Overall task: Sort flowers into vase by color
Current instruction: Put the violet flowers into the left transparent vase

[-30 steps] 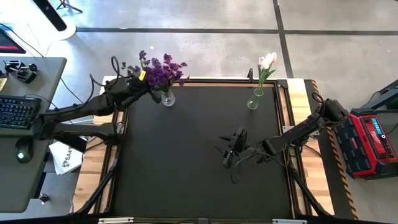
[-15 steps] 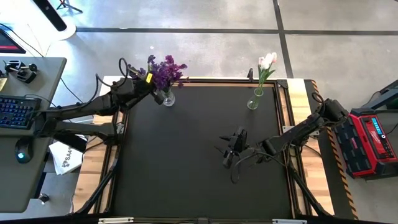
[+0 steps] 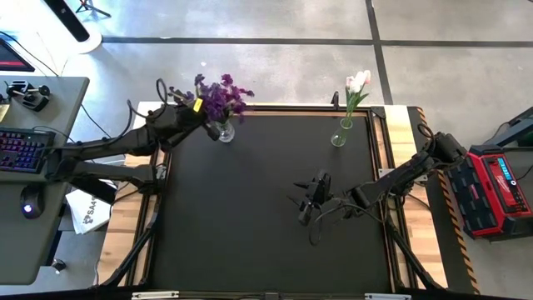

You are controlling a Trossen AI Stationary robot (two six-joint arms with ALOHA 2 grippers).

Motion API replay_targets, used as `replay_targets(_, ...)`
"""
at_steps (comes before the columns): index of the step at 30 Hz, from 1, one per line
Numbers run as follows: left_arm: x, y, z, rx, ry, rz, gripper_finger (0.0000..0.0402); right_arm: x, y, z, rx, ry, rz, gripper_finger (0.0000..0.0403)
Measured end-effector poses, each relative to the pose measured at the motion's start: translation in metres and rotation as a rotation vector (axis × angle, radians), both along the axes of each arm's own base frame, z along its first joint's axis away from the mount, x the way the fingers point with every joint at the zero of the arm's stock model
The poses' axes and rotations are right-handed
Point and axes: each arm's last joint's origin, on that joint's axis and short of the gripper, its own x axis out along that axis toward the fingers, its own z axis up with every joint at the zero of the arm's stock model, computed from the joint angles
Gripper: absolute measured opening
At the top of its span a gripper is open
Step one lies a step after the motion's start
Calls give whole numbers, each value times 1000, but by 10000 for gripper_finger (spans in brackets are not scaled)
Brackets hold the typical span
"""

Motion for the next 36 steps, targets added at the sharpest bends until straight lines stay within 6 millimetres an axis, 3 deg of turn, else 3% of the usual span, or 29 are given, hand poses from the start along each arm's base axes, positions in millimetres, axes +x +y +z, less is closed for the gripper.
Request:
replay_targets(27,41,39,-63,-243,146,156,0,0,0,0,0,-1,0,206)
replay_targets(36,44,51,-78,-317,136,211,13,0,0,0,7,0,7,206)
